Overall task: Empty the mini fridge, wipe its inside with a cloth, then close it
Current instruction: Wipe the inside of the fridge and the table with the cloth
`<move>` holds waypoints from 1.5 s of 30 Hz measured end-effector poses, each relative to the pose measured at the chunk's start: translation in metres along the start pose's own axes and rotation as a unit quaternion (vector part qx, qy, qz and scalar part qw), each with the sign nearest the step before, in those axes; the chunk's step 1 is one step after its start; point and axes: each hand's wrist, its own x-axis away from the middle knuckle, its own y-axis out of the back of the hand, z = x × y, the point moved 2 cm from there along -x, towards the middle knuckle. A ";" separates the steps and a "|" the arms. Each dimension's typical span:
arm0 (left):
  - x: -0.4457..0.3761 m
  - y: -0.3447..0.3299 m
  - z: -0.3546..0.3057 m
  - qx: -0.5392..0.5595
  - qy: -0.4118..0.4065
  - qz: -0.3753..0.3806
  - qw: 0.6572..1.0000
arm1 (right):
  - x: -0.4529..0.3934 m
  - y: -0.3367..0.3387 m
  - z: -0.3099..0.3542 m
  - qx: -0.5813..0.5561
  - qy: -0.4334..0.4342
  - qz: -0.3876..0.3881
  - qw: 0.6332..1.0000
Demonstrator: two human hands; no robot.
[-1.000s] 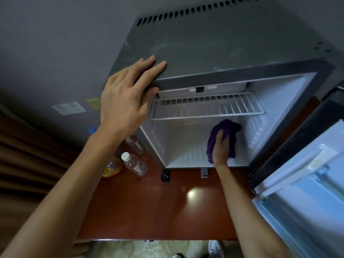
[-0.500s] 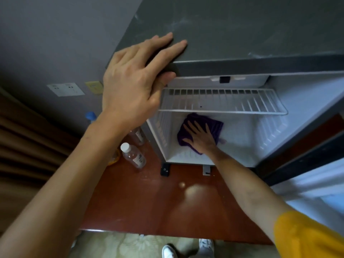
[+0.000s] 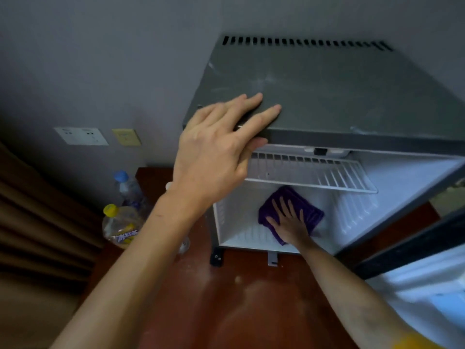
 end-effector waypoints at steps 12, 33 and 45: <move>0.001 0.000 0.000 0.015 -0.005 -0.029 0.999 | 0.098 -0.010 -0.029 0.056 0.075 0.031 0.995; 0.029 0.003 -0.030 0.033 0.043 -0.068 0.996 | 0.040 -0.018 -0.012 0.013 0.016 -0.071 0.997; 0.154 -0.260 -0.155 0.311 0.303 0.257 0.863 | 0.195 -0.016 -0.001 -0.027 0.006 -0.087 0.996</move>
